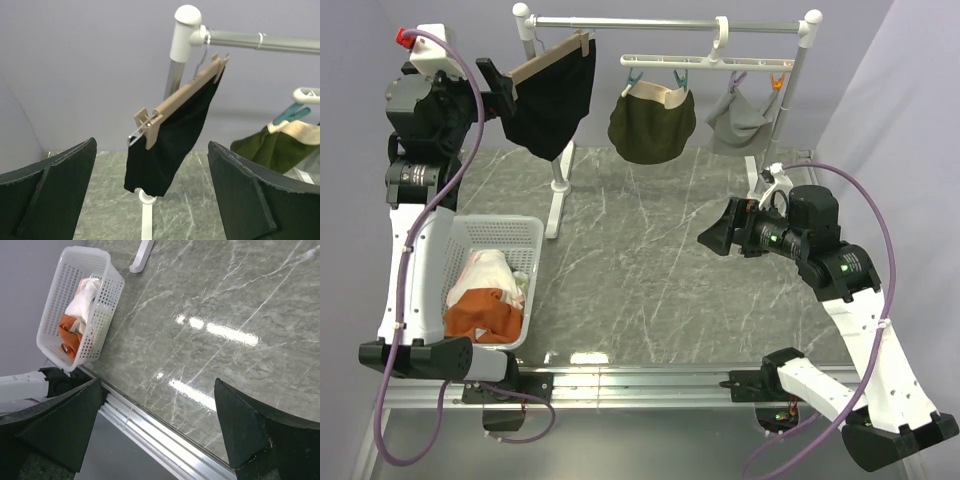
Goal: Remove the underwear clipped to the hanger
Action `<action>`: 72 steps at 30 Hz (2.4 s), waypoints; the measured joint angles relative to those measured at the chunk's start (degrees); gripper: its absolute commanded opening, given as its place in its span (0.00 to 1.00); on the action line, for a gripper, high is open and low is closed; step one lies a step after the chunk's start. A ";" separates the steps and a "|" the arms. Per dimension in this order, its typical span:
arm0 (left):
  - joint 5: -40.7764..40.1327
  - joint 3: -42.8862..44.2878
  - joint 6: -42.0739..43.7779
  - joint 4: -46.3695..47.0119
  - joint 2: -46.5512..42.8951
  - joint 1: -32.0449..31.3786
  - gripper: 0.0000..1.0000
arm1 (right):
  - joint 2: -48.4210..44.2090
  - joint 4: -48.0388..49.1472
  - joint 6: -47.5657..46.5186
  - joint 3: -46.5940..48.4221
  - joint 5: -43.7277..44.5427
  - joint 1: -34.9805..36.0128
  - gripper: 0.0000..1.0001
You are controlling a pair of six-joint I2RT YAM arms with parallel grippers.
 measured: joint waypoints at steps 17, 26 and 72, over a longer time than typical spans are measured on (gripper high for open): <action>-4.37 7.72 0.81 -2.38 8.98 1.16 0.99 | -2.82 -1.01 0.26 -3.85 -2.08 0.00 1.00; 3.72 9.01 0.55 -4.37 11.82 3.17 0.99 | -3.98 -1.33 0.26 -4.39 -2.03 0.00 1.00; 13.66 13.99 -1.09 -4.04 19.45 0.04 0.84 | -6.38 -3.85 -0.42 -6.56 -1.90 0.00 1.00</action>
